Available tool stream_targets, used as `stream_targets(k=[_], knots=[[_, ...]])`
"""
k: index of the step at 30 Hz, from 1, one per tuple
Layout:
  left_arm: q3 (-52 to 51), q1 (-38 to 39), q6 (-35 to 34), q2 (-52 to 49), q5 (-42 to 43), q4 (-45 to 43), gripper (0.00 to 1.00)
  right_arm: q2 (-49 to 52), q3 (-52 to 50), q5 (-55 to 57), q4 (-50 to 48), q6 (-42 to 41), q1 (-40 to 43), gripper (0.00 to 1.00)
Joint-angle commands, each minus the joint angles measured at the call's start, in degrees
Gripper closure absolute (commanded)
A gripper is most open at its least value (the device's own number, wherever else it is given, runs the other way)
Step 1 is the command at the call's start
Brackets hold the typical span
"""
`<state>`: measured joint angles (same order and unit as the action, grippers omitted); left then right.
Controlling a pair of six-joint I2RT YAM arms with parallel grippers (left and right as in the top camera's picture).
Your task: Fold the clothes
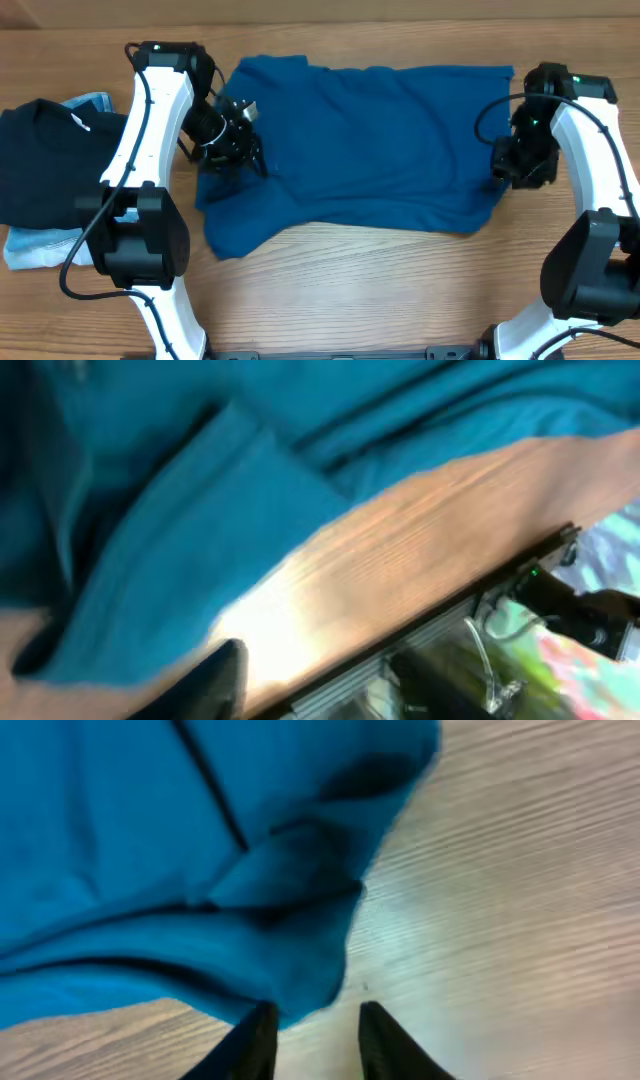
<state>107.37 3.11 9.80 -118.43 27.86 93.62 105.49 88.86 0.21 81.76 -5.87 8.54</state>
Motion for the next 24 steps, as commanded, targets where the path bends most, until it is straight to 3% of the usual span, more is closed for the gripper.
stream_targets(k=[1,3,7,17,24], knots=[[0.0,-0.1,-0.9,-0.3,2.3,-10.2,0.71,-0.9,0.0,-7.3,-4.7,1.4,-0.3,0.96],[0.0,0.7,-8.6,-0.3,-5.2,-23.4,0.84,-0.9,0.0,-8.0,-10.9,1.9,-1.6,0.96],[0.0,4.2,-11.6,-2.2,-12.1,-35.0,0.91,2.4,0.0,-8.0,-16.2,3.2,-4.0,0.96],[0.0,5.9,-13.9,-15.2,-14.3,-33.9,0.91,16.7,0.0,-7.3,-20.7,3.2,-4.2,0.96],[0.0,5.9,-15.3,-24.1,-14.4,-41.0,0.91,24.9,0.0,-6.5,-31.2,3.1,-4.2,0.96]])
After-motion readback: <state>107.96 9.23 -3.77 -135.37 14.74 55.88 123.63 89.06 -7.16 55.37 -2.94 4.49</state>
